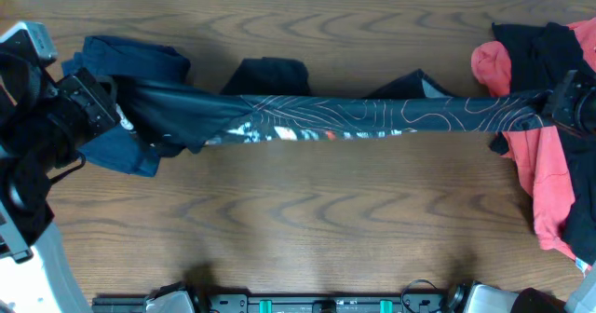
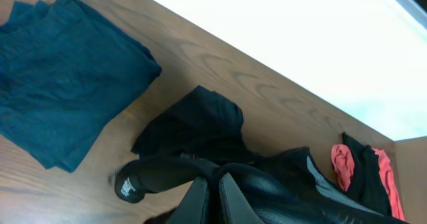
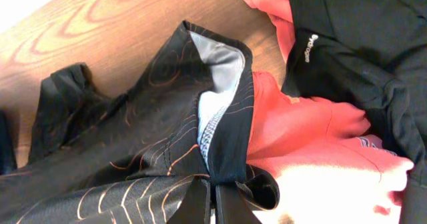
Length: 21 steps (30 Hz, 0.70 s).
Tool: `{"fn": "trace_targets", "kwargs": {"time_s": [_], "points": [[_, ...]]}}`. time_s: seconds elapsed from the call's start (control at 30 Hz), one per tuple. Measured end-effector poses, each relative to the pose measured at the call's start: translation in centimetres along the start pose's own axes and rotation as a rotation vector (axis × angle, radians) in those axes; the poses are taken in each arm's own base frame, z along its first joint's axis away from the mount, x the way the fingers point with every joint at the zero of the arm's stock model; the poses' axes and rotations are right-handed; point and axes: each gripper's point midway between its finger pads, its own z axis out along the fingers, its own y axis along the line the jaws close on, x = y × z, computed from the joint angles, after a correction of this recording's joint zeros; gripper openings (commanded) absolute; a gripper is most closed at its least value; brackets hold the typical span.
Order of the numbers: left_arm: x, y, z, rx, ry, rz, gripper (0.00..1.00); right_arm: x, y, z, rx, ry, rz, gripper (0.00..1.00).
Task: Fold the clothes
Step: 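Lift the shirt with both grippers and swing it toward the far edge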
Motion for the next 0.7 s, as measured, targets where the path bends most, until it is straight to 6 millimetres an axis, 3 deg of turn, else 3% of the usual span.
{"fn": "trace_targets", "kwargs": {"time_s": [0.2,0.43,0.6,0.7], "points": [[0.5,0.2,0.0,-0.006,0.020,-0.009,0.06,-0.2,0.0,0.0,0.001,-0.009,-0.008,0.01],[-0.2,0.3,1.0,0.002,0.024,-0.009,0.06,-3.4,0.3,-0.1,-0.007,-0.133,-0.049,0.01],[-1.5,-0.1,4.5,0.030,0.054,0.016,0.06,-5.2,0.5,0.8,-0.019,-0.169,-0.066,0.01],[-1.7,-1.3,7.8,0.066,0.098,0.070,0.06,-6.1,1.3,2.9,-0.032,-0.152,-0.090,0.01]]}}
